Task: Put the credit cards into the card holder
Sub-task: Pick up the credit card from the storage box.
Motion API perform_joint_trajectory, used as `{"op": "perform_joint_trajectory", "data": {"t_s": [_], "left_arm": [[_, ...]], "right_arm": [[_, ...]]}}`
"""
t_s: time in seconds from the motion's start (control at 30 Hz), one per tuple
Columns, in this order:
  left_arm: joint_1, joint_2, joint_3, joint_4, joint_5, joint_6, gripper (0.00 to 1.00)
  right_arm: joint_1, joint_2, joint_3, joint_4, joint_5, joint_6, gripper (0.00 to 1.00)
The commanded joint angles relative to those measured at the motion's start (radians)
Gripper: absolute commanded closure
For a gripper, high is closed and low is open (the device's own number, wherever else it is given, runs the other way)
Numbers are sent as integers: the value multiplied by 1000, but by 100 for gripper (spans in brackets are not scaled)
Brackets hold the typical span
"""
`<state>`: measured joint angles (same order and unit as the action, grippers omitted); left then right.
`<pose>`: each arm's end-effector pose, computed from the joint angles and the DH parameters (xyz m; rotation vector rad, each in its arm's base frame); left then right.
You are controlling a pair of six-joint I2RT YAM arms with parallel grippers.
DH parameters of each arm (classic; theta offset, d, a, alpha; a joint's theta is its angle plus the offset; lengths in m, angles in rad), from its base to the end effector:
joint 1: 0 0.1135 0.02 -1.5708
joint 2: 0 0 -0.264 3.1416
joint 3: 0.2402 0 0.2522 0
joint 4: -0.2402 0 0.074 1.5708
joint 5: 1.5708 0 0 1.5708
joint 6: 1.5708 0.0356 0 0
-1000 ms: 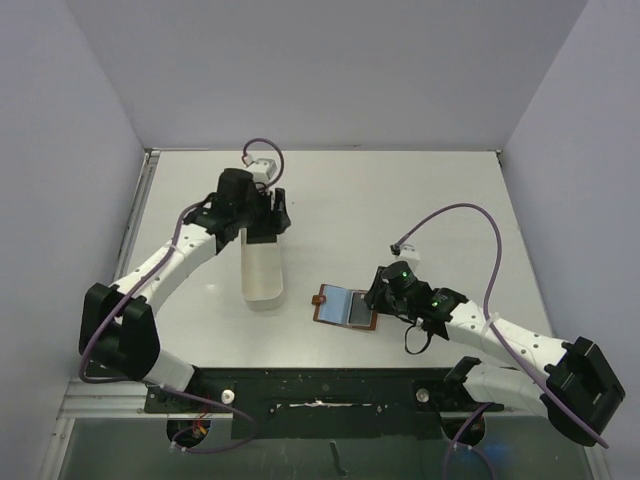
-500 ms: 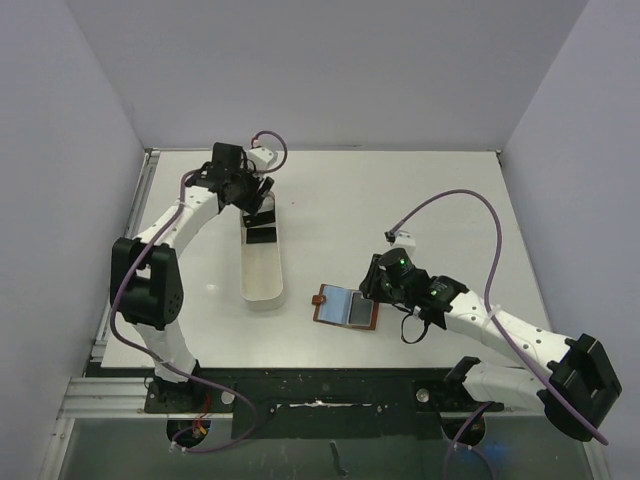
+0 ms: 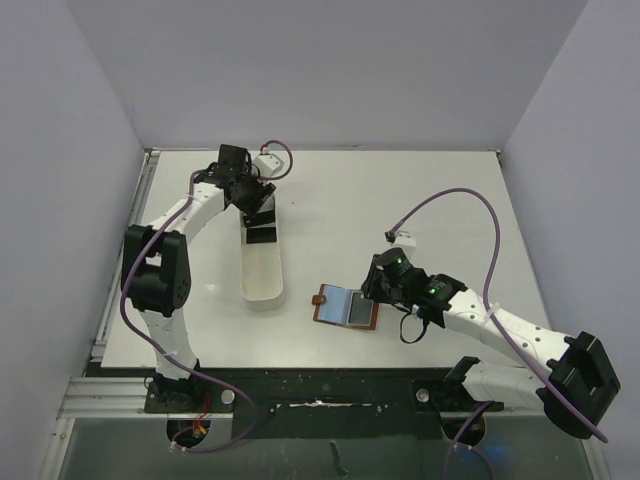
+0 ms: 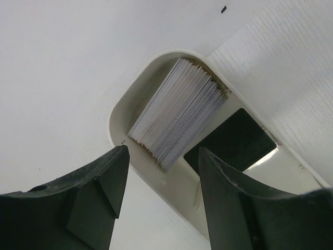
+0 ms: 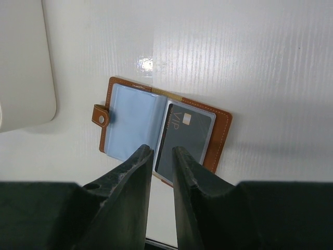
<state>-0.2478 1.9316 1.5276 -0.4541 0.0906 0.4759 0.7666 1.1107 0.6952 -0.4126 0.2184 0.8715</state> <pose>0.4196 -0.1095 0.2366 0.8963 2.2524 -0.0065 0.1672 0.1503 0.2259 0.2314 2.4252 0.5101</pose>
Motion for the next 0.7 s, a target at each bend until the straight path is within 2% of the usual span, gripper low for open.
{"op": "perform_joint_trajectory", "data": {"t_s": [0.0, 0.67], "left_arm": [[-9, 1, 50, 41, 32, 51, 44], [-59, 64, 10, 109, -141, 95, 41]], "right_arm": [[3, -1, 52, 12, 35, 0, 76], [0, -22, 27, 16, 51, -5, 76]]}}
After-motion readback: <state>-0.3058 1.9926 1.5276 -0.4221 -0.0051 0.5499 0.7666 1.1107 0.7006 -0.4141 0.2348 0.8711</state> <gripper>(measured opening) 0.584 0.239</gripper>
